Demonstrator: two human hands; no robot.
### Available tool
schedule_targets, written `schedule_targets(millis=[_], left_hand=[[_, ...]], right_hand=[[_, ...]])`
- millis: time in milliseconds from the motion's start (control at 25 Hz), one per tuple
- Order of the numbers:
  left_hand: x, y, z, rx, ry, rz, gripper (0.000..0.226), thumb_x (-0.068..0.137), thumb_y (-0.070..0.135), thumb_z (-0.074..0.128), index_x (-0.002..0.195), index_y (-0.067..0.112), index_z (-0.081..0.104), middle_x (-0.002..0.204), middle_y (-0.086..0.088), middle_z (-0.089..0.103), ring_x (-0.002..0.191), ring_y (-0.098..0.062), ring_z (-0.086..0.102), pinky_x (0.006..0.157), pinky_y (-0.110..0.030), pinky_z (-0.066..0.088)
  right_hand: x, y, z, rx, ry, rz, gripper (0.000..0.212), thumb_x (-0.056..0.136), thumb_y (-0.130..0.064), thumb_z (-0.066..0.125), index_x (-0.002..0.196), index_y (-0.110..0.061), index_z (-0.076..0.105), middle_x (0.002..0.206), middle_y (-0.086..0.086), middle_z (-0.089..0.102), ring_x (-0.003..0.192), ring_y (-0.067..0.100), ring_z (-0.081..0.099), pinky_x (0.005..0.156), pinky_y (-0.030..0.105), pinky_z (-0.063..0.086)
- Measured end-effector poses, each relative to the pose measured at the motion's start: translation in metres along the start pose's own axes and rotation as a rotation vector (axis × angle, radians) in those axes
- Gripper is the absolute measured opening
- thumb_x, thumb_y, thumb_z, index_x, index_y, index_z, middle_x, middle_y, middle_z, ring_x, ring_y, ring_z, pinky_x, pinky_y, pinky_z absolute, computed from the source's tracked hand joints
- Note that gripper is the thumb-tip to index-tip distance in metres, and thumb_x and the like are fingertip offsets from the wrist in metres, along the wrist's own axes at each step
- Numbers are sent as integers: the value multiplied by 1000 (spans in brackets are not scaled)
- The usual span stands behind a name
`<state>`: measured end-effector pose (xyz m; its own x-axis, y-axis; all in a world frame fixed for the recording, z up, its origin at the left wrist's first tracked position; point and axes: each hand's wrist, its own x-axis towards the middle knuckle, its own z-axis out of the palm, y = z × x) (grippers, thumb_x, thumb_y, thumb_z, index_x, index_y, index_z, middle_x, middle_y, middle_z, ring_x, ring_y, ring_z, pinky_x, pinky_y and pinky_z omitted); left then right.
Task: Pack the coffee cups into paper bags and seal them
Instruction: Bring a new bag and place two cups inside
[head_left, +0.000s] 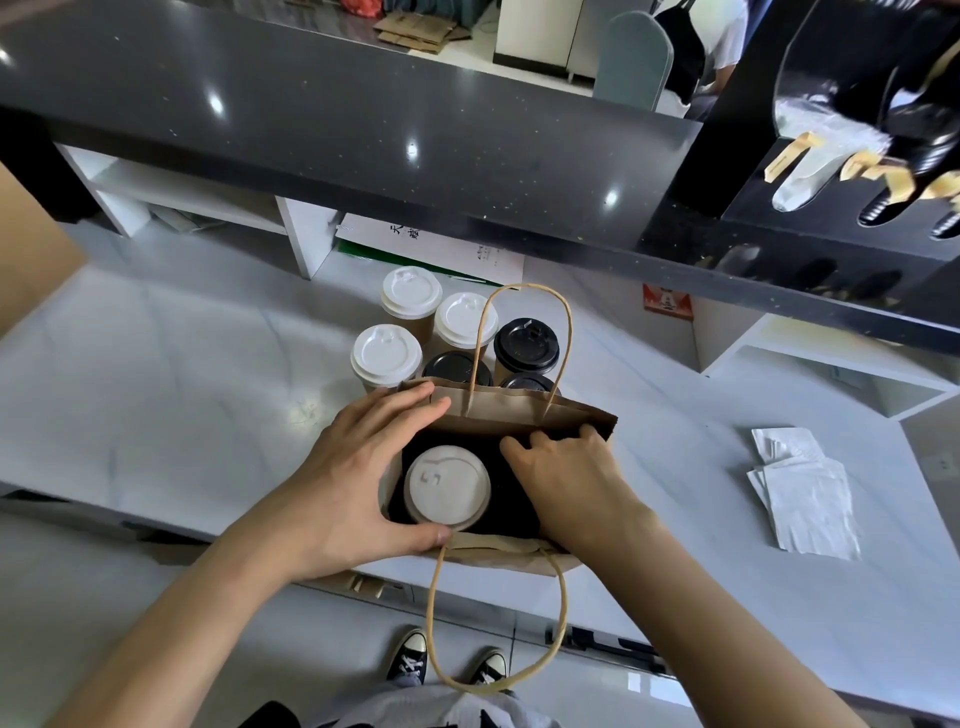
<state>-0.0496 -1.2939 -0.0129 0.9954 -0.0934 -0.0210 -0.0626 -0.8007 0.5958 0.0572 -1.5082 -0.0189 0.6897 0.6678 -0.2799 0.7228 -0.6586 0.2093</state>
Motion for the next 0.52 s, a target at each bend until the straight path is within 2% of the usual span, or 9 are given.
schedule_targets(millis=[160,240,360,440,520], left_hand=[[0,-1,1,-4,-3,23,109,62,74,70,156,47,23,158,41,5,149,10,-1,120,-20,9],[0,-1,2,-10,-8,20,108,62,76,67,156,47,22,159,40,4,149,10,-1,119,-19,8],[-1,-3,2,-21,-19,20,108,60,78,65,156,49,23,159,39,5,149,10,1,118,-19,9],[1,-3,2,-11,-25,27,109,59,80,64,155,50,22,159,40,4,148,10,0,117,-17,8],[3,-3,3,3,-35,40,109,59,80,64,155,51,21,159,40,3,149,9,0,117,-19,8]], right_hand=[[-13,12,-4,128,-27,4,58,85,-34,71,137,-28,47,120,-6,63,109,22,65,93,39,42],[-22,21,-7,250,19,42,60,84,-41,72,138,-32,49,125,-9,61,116,20,61,100,38,43],[-36,24,-1,375,278,81,41,85,-33,74,125,-30,64,121,-8,65,114,22,60,100,34,37],[-44,22,7,361,444,155,32,79,-27,79,111,-29,72,118,-5,66,111,26,60,99,37,34],[-53,20,13,360,529,242,27,80,-27,78,106,-30,74,124,-1,62,115,28,55,101,42,34]])
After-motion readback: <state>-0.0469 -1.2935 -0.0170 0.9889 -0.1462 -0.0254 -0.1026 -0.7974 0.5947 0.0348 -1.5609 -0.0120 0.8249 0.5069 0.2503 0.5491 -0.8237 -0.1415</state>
